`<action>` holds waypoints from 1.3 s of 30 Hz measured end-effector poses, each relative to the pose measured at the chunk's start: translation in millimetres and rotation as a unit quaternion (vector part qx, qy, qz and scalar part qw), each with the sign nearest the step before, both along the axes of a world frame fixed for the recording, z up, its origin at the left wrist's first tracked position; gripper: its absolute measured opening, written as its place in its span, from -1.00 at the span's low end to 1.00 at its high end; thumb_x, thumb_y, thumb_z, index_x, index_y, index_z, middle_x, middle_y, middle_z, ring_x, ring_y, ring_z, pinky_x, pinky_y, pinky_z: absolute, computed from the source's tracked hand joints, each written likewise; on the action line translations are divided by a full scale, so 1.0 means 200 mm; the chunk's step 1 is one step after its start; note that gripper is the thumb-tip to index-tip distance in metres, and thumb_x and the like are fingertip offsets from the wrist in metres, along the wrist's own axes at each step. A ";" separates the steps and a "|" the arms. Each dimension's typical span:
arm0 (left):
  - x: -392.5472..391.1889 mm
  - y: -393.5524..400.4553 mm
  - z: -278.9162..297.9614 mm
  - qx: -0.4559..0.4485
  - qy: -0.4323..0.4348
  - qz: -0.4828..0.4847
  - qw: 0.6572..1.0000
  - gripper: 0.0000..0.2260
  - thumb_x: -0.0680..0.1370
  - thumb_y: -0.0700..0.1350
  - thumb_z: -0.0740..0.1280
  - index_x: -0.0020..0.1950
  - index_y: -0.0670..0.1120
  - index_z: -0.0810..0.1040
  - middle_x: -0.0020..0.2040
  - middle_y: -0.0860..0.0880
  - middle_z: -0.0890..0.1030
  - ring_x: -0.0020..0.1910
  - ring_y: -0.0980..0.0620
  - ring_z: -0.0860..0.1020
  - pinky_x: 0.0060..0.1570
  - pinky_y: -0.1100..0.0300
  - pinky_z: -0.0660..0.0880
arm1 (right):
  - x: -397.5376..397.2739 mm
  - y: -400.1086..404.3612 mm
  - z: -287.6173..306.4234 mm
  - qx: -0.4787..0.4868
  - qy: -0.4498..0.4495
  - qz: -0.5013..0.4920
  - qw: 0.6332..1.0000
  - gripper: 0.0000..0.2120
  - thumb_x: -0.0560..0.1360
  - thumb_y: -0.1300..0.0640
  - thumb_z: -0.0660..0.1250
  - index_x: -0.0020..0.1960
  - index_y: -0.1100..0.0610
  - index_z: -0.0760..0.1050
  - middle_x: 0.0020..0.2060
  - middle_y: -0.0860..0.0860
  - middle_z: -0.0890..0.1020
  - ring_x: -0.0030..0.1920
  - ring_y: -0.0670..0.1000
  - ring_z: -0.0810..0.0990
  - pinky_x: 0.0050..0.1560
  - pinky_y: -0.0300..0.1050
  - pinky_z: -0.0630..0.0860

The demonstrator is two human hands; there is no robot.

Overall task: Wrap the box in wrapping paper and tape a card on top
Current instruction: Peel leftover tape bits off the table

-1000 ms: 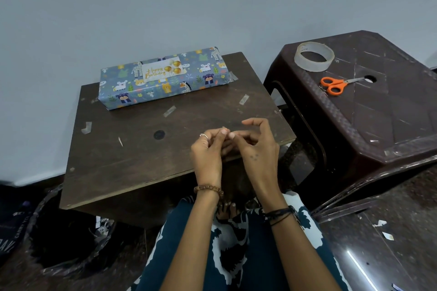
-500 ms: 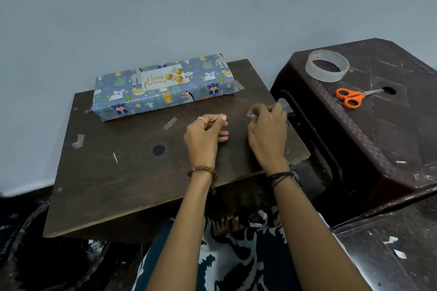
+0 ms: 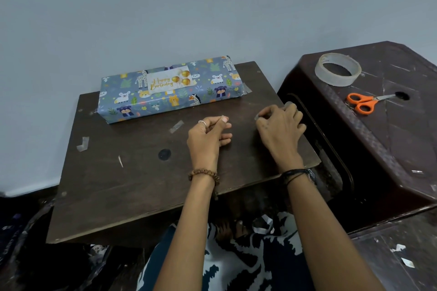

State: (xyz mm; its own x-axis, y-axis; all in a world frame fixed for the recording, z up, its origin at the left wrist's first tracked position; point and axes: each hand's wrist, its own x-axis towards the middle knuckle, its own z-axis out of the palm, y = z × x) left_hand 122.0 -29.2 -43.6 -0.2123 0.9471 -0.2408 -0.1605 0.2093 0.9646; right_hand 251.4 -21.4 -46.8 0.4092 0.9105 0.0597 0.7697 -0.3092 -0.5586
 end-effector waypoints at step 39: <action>-0.26 0.00 0.08 -0.025 -0.228 0.075 0.971 -0.93 0.51 -0.18 0.35 -0.18 -0.09 0.56 -0.37 0.04 0.62 -0.40 0.19 0.59 -0.33 0.34 0.56 | -0.44 -0.03 0.07 0.117 0.328 0.234 0.908 -0.68 0.43 0.36 0.26 -0.01 0.05 0.66 -0.10 -0.06 0.62 0.03 -0.05 0.58 0.12 -0.18 0.48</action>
State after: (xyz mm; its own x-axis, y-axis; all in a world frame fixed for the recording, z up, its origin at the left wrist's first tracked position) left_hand 70.9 -29.3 -28.4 -0.2071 0.8990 -0.3858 -0.5996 0.1950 0.7762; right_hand 163.7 -27.9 -33.4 -0.0017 0.9876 0.1570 0.2645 0.1518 -0.9523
